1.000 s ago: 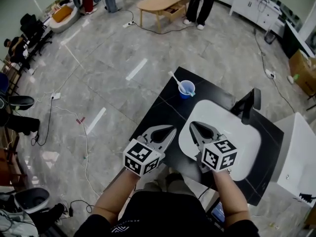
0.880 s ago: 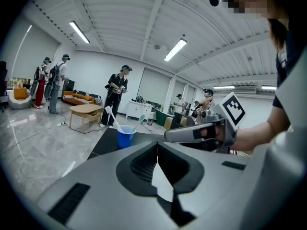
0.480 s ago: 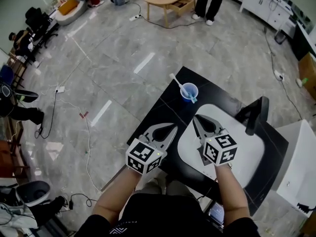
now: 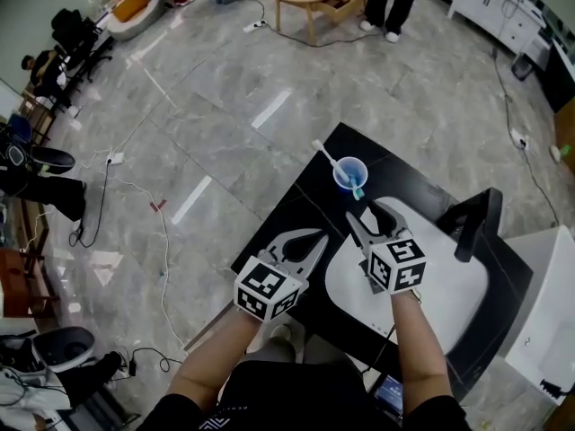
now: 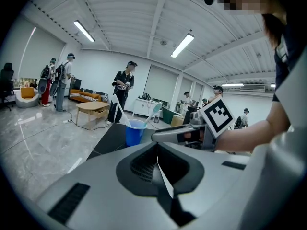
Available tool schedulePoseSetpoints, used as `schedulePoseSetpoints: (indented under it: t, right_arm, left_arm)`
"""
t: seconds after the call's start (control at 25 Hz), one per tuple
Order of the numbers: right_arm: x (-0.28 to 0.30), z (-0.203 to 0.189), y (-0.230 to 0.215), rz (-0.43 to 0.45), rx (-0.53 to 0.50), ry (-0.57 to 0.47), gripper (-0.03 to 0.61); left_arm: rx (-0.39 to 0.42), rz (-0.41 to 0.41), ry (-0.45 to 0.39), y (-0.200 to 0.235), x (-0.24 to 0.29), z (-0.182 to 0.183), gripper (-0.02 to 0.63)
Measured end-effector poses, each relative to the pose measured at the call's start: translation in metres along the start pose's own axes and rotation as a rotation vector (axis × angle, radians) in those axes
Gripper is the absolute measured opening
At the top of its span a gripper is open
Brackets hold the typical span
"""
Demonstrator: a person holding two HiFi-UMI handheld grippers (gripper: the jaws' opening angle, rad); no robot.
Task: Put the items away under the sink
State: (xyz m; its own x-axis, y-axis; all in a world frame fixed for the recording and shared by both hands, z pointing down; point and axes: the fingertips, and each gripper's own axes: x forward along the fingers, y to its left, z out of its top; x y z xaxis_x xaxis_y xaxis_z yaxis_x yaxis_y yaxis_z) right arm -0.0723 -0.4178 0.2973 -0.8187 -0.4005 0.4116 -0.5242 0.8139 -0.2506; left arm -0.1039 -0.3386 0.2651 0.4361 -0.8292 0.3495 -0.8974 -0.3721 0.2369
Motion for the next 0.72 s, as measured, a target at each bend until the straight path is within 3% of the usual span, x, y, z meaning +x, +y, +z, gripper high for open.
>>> schedulePoseSetpoints:
  t: [0.44,0.72]
  right_arm:
    - [0.036,0.017,-0.014,-0.022,-0.094,-0.053,0.27]
    - [0.052,0.015,-0.017,-0.023,-0.097,-0.038,0.313]
  left_arm:
    - [-0.013,0.051,-0.002,0.023,0.007,0.0,0.009]
    - [-0.026,0.093,-0.017,0.044,0.013,0.005,0.009]
